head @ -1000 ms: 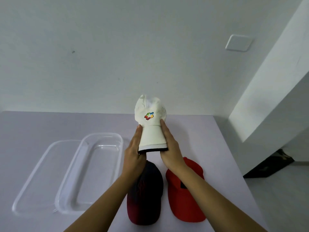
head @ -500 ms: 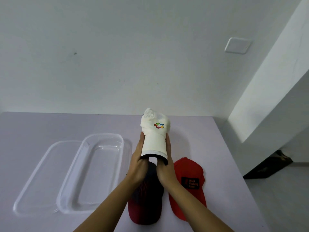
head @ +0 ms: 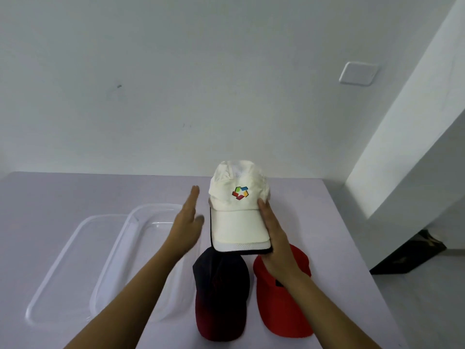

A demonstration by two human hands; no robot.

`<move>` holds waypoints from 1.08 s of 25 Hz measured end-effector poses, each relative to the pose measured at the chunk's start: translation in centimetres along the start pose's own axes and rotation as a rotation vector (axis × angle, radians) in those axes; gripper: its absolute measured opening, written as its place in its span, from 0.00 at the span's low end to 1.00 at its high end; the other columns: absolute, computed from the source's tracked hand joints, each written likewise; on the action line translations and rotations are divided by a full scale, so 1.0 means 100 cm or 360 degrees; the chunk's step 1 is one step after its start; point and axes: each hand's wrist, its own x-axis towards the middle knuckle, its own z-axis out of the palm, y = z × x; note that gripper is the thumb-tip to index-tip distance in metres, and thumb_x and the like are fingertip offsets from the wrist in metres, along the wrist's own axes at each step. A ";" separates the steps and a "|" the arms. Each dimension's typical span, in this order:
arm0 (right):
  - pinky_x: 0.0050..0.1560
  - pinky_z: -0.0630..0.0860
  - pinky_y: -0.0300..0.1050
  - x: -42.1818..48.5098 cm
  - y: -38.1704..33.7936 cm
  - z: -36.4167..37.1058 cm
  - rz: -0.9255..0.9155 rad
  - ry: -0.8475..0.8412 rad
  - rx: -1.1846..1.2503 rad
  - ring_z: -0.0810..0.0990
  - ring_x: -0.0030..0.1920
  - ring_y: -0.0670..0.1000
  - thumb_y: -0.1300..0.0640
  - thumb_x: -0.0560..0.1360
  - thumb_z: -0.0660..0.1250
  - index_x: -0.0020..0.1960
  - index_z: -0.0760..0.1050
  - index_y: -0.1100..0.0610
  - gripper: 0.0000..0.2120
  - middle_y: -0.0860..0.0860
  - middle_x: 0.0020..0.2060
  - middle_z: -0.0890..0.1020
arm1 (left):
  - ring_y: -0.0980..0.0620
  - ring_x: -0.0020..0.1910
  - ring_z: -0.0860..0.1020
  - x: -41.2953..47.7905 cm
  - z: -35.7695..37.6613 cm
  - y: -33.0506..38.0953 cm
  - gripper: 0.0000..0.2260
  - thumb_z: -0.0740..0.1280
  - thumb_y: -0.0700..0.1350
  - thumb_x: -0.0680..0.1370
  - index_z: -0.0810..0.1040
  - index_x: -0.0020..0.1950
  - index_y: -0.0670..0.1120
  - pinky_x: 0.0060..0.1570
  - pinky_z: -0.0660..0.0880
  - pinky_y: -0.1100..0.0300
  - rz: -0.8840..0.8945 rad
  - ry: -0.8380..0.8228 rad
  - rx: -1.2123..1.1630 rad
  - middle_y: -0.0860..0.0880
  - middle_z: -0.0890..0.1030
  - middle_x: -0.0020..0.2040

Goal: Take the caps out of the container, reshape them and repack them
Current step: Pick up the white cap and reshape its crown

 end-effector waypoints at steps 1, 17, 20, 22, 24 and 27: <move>0.69 0.56 0.28 0.000 0.002 0.000 -0.0066 -0.0050 -0.0076 0.52 0.76 0.41 0.60 0.74 0.65 0.75 0.47 0.40 0.38 0.50 0.77 0.53 | 0.55 0.76 0.57 0.005 -0.006 0.009 0.26 0.57 0.42 0.81 0.52 0.77 0.52 0.73 0.54 0.59 -0.0045 0.0050 -0.0301 0.54 0.56 0.78; 0.65 0.60 0.26 -0.002 0.016 -0.019 -0.0013 0.0041 -0.0511 0.57 0.70 0.34 0.67 0.76 0.57 0.69 0.58 0.37 0.31 0.37 0.72 0.56 | 0.54 0.36 0.78 0.018 -0.035 0.062 0.09 0.65 0.45 0.78 0.79 0.40 0.44 0.40 0.73 0.59 0.0041 -0.0146 -0.0433 0.49 0.80 0.35; 0.63 0.62 0.24 0.022 -0.012 -0.028 -0.0015 0.0273 -0.0179 0.66 0.64 0.31 0.54 0.80 0.58 0.66 0.68 0.47 0.15 0.40 0.64 0.71 | 0.55 0.36 0.79 0.012 -0.025 0.068 0.09 0.66 0.47 0.77 0.78 0.40 0.46 0.38 0.75 0.60 0.0182 -0.0316 -0.0232 0.51 0.81 0.36; 0.53 0.72 0.31 0.036 -0.028 -0.031 0.0060 -0.0004 -0.0023 0.75 0.52 0.34 0.53 0.80 0.58 0.58 0.74 0.50 0.10 0.41 0.52 0.79 | 0.53 0.38 0.80 0.009 -0.016 0.073 0.08 0.66 0.48 0.77 0.78 0.42 0.44 0.39 0.76 0.59 0.0277 -0.0380 -0.0204 0.49 0.81 0.38; 0.44 0.73 0.42 0.044 -0.035 -0.037 0.0154 -0.0150 0.0064 0.77 0.41 0.43 0.53 0.80 0.59 0.46 0.77 0.54 0.10 0.46 0.39 0.80 | 0.53 0.37 0.78 0.012 -0.015 0.074 0.09 0.67 0.48 0.77 0.77 0.40 0.45 0.38 0.75 0.59 0.0272 -0.0386 -0.0213 0.49 0.80 0.36; 0.45 0.74 0.46 0.049 -0.034 -0.047 0.0229 -0.0229 0.0085 0.77 0.42 0.48 0.54 0.80 0.59 0.46 0.77 0.56 0.10 0.52 0.40 0.81 | 0.54 0.32 0.73 0.018 -0.022 0.070 0.14 0.72 0.54 0.71 0.71 0.33 0.49 0.33 0.68 0.60 0.0143 -0.0373 -0.0006 0.53 0.75 0.31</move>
